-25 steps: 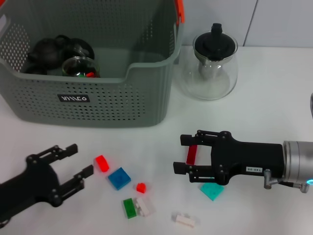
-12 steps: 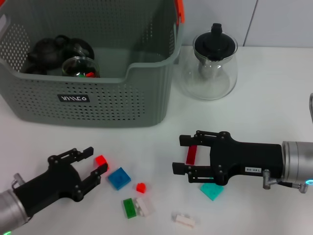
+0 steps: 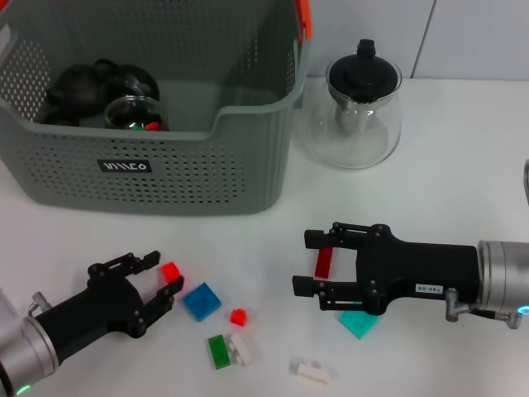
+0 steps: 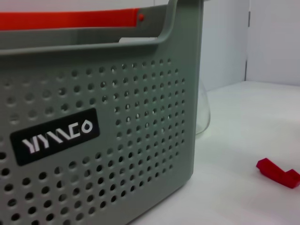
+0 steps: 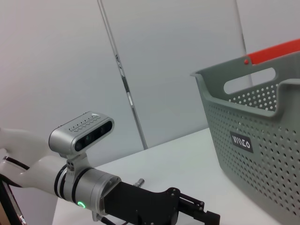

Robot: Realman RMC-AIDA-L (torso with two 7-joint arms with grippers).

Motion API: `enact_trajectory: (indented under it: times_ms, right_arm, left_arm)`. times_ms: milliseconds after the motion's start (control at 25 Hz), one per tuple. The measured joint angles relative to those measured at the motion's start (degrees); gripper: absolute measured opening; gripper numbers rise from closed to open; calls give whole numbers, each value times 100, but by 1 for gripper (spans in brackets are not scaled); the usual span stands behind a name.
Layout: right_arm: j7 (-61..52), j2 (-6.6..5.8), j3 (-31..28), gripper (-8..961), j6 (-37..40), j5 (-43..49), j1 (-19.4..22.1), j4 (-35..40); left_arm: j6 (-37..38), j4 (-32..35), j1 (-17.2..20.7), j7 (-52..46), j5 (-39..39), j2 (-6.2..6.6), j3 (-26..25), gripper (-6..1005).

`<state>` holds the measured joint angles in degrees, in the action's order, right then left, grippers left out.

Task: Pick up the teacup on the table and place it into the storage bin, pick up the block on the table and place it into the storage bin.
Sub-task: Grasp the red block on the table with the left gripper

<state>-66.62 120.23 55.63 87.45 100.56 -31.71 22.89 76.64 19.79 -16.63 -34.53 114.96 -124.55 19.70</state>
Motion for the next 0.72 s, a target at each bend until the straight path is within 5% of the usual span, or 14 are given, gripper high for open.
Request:
enact_trajectory:
  times_ms: [320,720]
  right_arm:
    - [0,0,0,791,2,-2,11,3]
    - [0,0,0,791,17,-2,17,5]
  left_arm:
    - [-5,55,54,62,-52,31,-438,504]
    - [132,-181,42,68,-9,1,-381,504]
